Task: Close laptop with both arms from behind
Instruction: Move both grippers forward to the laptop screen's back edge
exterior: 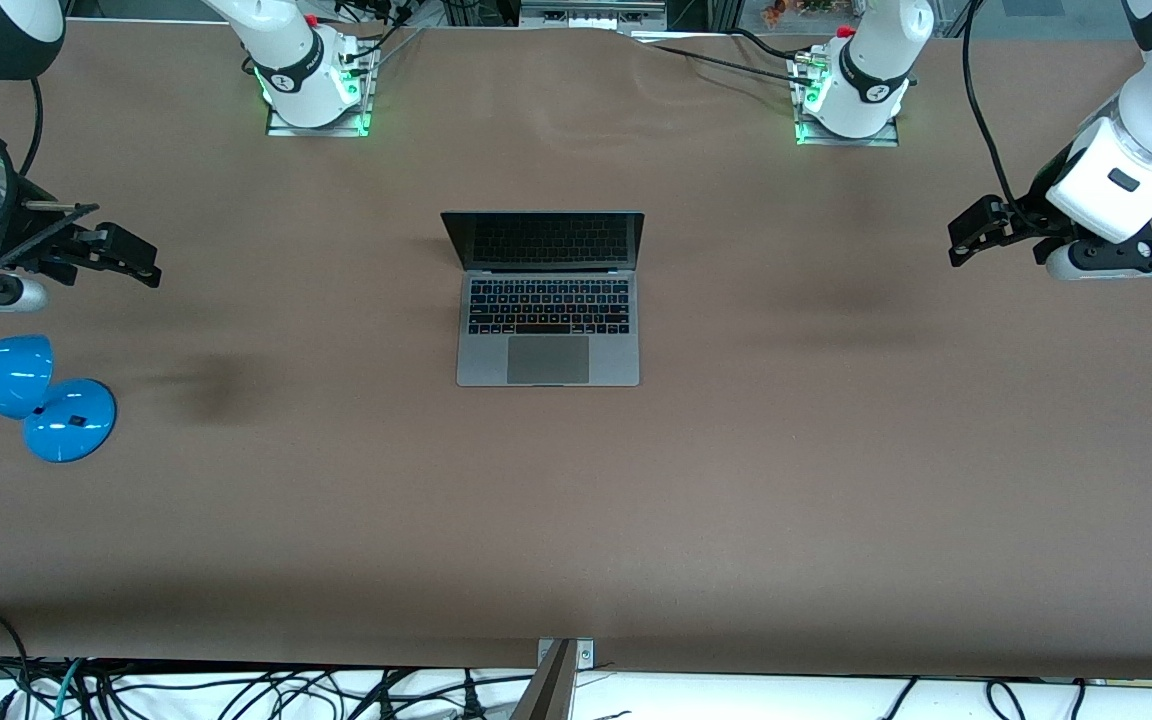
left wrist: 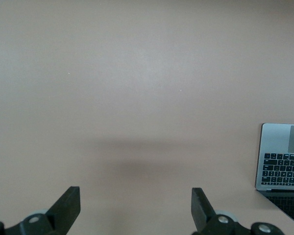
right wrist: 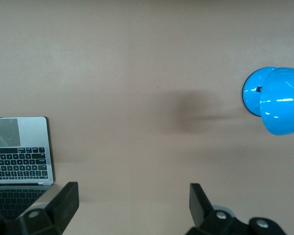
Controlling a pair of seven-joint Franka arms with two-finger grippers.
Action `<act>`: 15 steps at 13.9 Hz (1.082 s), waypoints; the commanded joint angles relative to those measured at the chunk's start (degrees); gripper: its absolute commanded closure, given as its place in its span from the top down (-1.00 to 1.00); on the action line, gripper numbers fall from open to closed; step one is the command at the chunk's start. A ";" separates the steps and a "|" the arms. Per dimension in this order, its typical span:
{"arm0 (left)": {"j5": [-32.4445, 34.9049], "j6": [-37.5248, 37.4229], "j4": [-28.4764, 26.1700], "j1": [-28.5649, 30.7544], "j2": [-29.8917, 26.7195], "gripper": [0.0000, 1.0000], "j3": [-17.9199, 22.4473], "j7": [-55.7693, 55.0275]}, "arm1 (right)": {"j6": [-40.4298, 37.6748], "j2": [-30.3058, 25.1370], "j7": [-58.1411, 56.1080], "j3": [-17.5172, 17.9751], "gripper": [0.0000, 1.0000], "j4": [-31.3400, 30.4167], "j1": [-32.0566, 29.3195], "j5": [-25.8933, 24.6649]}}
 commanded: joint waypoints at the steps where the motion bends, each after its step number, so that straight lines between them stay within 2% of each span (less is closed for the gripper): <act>1: -1.15 -0.76 1.67 0.78 0.71 1.00 -0.45 -0.11 | 0.08 -1.06 0.15 0.49 1.00 -0.92 -0.56 0.23; 11: -1.24 -2.77 0.53 0.17 2.73 1.00 -0.54 -0.39 | -0.19 -0.79 -0.47 0.49 1.00 -0.83 -0.64 0.41; 14: -1.33 -3.74 0.53 0.08 3.78 1.00 -2.81 -2.83 | -0.71 -0.10 -1.77 1.19 1.00 -1.27 -0.56 0.76; 15: -1.42 -3.83 0.53 0.08 4.05 1.00 -4.65 -5.02 | -1.41 0.08 -2.04 1.98 1.00 -1.27 -0.56 0.76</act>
